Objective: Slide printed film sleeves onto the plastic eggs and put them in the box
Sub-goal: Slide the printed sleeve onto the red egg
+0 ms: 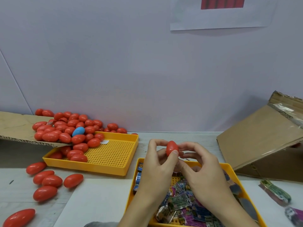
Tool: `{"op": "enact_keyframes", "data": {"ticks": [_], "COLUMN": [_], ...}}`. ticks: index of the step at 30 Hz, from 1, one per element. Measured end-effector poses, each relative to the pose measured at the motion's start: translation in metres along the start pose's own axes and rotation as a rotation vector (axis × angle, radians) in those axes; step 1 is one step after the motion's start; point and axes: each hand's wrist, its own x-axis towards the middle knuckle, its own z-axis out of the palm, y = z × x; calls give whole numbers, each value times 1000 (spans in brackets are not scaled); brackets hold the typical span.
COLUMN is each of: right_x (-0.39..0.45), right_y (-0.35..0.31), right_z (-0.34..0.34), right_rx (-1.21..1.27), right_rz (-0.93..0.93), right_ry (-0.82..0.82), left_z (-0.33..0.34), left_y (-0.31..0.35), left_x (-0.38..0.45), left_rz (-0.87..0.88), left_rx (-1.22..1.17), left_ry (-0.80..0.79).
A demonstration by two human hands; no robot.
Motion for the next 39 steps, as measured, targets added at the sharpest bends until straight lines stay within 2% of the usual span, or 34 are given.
{"op": "enact_keyframes", "data": {"ticks": [10,16,26,39], "right_x": [0,0,2,2], "right_y": [1,-1,1,3], "right_z": [-1,-2,0,-2], "right_rx": [-17,-20,-24,-13], "right_rz": [-20,-46,-96,-71], "right_ry": [17,56,23,24], "left_z": [-1,-3,-3,-3], "left_y": [-6,-6,-8,-6], "left_x": [4,5,7,6], "left_rz": [30,25,-27,-23], "left_rx": [68,39,-33,-30], "left_ry": [101,93,94,80]}}
